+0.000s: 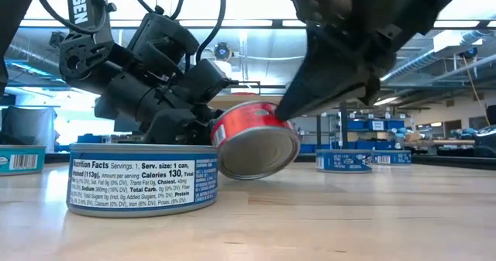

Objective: Stack canned seafood by type on shelf
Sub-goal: Stack the red tuna can on top of the red tuna can on the shelf

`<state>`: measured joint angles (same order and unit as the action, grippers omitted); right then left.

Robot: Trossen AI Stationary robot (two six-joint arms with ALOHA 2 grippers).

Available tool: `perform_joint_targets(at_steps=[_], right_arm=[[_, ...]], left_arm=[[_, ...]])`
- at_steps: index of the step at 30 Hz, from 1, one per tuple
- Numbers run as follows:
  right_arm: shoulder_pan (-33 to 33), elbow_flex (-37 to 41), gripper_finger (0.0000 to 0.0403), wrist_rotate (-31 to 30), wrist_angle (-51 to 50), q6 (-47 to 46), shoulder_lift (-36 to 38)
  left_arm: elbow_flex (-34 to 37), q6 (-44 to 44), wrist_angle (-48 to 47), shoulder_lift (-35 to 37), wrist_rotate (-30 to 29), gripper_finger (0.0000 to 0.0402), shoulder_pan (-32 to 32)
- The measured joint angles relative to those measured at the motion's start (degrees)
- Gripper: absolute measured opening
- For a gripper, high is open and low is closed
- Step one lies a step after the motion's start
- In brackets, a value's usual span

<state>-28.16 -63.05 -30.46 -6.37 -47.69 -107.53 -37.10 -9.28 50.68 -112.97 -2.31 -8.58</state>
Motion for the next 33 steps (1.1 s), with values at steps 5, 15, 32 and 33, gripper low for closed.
perform_joint_targets(at_steps=[5, 15, 32, 33], right_arm=[[1.0, -0.1, 0.0008, -0.4, 2.8, -1.3, 0.0], [3.1, -0.1, 0.0008, -1.8, 5.4, -5.1, 0.1], [5.1, 0.2, 0.0009, -1.2, 4.5, -3.6, -0.3], [5.1, 0.2, 0.0009, -1.2, 4.4, -3.6, -0.3]], left_arm=[[0.0, -1.0, -0.9, 0.0, 0.0, 0.0001, 0.0], [-0.1, -2.3, -2.5, 0.0, 0.3, 0.0001, -0.1], [-0.1, -4.3, -19.3, 8.0, -0.7, 0.0001, -0.3], [-0.1, -4.2, -21.1, 8.8, -1.3, 0.0001, -0.3]])
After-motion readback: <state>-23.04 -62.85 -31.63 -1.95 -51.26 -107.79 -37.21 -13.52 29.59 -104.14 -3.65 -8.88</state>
